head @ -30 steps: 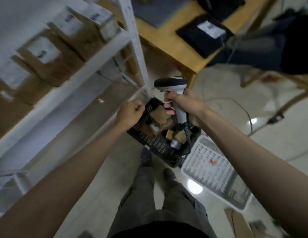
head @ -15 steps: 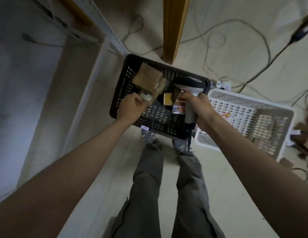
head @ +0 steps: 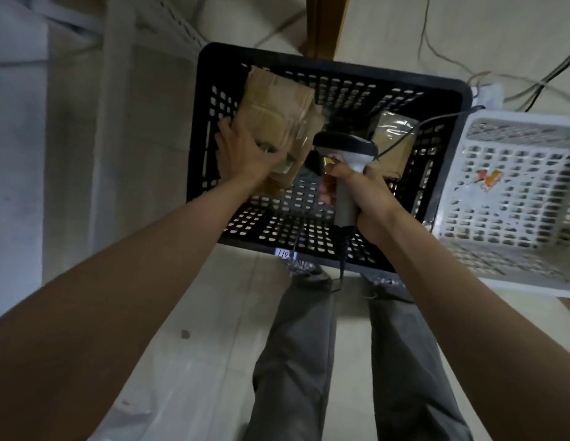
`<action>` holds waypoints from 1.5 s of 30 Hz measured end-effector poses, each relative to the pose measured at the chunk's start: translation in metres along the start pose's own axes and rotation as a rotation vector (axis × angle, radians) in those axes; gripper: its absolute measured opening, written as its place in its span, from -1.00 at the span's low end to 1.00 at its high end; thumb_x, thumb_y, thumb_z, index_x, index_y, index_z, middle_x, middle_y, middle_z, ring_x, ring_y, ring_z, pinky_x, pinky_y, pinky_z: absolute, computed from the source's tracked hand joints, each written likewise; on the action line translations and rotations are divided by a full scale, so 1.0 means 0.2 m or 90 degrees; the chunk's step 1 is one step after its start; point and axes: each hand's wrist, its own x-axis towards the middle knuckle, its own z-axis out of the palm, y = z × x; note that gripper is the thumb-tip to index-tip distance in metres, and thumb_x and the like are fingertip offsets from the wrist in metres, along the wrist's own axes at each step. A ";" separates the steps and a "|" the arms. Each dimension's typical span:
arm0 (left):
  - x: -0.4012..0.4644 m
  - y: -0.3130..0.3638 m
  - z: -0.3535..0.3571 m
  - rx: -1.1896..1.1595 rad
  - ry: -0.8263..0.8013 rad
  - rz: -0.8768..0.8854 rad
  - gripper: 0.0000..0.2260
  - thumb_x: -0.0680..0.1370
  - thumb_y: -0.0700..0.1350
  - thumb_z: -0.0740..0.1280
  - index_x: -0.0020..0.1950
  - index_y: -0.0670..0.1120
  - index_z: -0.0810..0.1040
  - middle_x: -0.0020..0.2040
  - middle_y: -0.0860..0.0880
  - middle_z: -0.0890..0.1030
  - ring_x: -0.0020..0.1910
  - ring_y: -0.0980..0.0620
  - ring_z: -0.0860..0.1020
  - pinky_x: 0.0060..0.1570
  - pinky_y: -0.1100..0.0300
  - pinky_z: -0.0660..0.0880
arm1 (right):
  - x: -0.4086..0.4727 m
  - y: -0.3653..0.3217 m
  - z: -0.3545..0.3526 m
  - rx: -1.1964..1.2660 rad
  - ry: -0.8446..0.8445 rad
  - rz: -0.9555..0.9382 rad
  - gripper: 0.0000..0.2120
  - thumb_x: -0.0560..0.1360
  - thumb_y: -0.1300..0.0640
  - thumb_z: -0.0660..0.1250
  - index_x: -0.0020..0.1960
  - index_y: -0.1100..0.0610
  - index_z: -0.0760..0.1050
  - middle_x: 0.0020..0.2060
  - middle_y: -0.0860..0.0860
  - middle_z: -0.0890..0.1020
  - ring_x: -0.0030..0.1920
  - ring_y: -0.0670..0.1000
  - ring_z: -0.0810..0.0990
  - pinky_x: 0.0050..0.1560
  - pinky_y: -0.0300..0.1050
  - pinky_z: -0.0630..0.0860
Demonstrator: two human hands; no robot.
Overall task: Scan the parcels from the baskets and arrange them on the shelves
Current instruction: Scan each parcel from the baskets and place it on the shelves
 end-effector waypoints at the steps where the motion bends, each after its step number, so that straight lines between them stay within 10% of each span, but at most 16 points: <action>1: 0.05 0.01 0.03 -0.001 0.003 -0.005 0.01 0.28 0.24 0.56 0.58 -0.03 0.14 0.56 -0.14 0.14 0.52 -0.19 0.19 0.39 -0.07 0.29 | 0.03 0.02 0.00 0.002 0.001 0.002 -0.76 0.60 0.28 0.32 0.25 0.29 0.50 -0.16 0.14 0.60 -0.17 0.06 0.58 -0.21 -0.13 0.62; 6: 0.26 0.03 0.17 0.036 -0.022 -0.043 0.28 0.17 0.35 0.59 0.65 0.01 -0.10 0.63 -0.23 -0.05 0.60 -0.28 -0.03 0.56 -0.18 0.04 | 0.09 0.11 0.01 0.054 -0.002 0.023 -0.76 0.61 0.28 0.31 0.28 0.26 0.49 -0.09 0.15 0.59 -0.18 0.07 0.57 -0.26 -0.16 0.61; 18: 0.13 -0.11 0.24 -0.042 -0.023 -0.082 0.21 0.17 0.39 0.52 0.62 0.06 -0.07 0.51 -0.21 0.15 0.48 -0.26 0.19 0.37 -0.18 0.33 | -0.02 0.23 -0.03 0.053 0.040 0.060 -0.65 0.62 0.29 0.29 0.38 0.35 0.43 -0.02 0.21 0.58 -0.10 0.10 0.56 -0.06 -0.08 0.60; 37: -1.46 -0.09 -0.62 -0.586 0.091 -0.255 0.06 0.14 0.37 0.58 0.55 0.14 0.25 0.36 0.01 0.51 0.29 0.01 0.52 0.29 -0.03 0.53 | -1.31 -0.44 0.03 -0.202 -0.113 -0.053 -0.75 0.61 0.28 0.32 0.27 0.28 0.45 -0.17 0.15 0.58 -0.20 0.09 0.57 -0.20 -0.05 0.55; 45: -2.17 0.01 -1.03 -0.764 0.244 -0.251 0.06 0.15 0.40 0.52 0.55 0.05 0.24 0.10 0.30 0.49 -0.06 0.43 0.51 -0.19 0.54 0.41 | -1.96 -0.59 0.19 -0.361 -0.200 -0.121 -0.62 0.55 0.11 0.44 0.33 0.15 0.49 0.06 0.16 0.68 0.09 0.18 0.67 0.22 0.30 0.58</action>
